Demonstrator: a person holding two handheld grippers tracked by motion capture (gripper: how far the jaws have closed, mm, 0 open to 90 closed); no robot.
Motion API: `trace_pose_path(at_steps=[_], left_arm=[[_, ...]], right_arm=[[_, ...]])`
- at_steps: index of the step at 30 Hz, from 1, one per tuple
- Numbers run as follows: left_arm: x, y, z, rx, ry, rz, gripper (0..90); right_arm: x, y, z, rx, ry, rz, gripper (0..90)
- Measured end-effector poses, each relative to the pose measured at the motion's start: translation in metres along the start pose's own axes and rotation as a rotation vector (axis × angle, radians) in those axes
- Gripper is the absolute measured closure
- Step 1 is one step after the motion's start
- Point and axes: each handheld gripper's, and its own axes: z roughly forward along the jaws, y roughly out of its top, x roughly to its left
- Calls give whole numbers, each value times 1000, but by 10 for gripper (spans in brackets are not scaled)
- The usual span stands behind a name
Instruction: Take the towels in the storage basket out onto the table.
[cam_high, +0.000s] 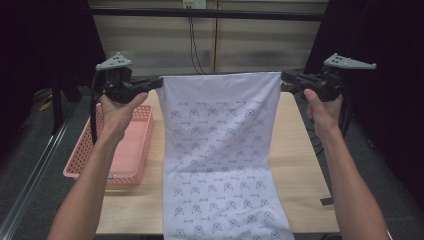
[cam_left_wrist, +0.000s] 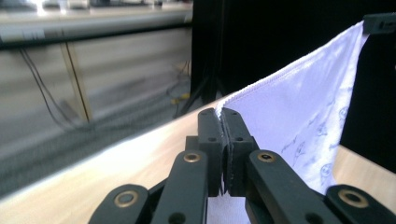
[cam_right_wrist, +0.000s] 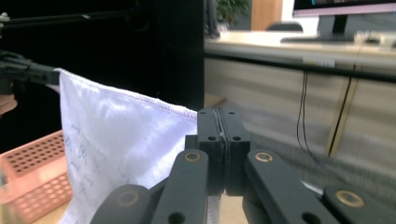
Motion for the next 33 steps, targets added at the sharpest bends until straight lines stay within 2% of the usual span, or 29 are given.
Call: trace_pose_path(at_steps=[2,3,4,5,6,7,8,9,11,13,17,18,19,21,22,23,24,25,29,30,31,33], left_arm=[[11,-4,17,36,74,-9,818],[17,-5,23,29,75,-46,747],[23,-7,27,31,70,-64,699],[26,-9,30,31,108,-93,645],[28,-11,33,23,96,-123,572],[26,-14,34,22,72,-119,584],[22,-17,36,33,62,-94,601],[17,-21,39,42,27,-73,606],[6,-28,41,39,-29,-73,632],[-6,-37,42,44,-97,-54,664],[-36,-56,38,80,-165,-29,696],[-43,-63,35,86,-195,-18,695],[-50,-70,32,87,-205,-11,694],[-62,-86,29,117,-242,-9,698],[-69,-96,27,138,-237,5,699],[-74,-106,25,145,-266,-4,695],[-77,-117,24,155,-293,-21,696],[-82,-128,22,172,-298,-28,700],[-93,-172,23,279,-325,-32,704],[-93,-182,23,297,-320,-46,703],[-92,-191,23,315,-303,-47,696],[-89,-207,25,355,-297,-61,686]], right_arm=[[-15,-10,21,54,-32,24,891],[-21,-15,30,82,-60,13,879],[-26,-19,38,99,-91,17,806],[-32,-23,45,120,-119,37,726],[-35,-27,50,135,-146,49,706],[-37,-31,52,132,-139,63,688],[-38,-35,53,125,-120,83,659],[-36,-40,54,133,-113,74,651],[-31,-50,54,168,-84,43,630],[-24,-61,50,194,-57,41,629],[-5,-87,30,219,0,32,624],[0,-96,24,223,18,30,622],[5,-105,18,246,39,35,617],[13,-127,7,282,46,39,613],[15,-139,3,311,56,45,611],[18,-150,-2,330,59,42,610],[21,-160,-7,336,72,61,610],[22,-171,-11,348,90,79,610],[32,-208,-16,446,111,71,600],[34,-214,-16,473,105,53,595],[35,-218,-14,492,109,51,591],[37,-226,-10,525,105,45,591]])
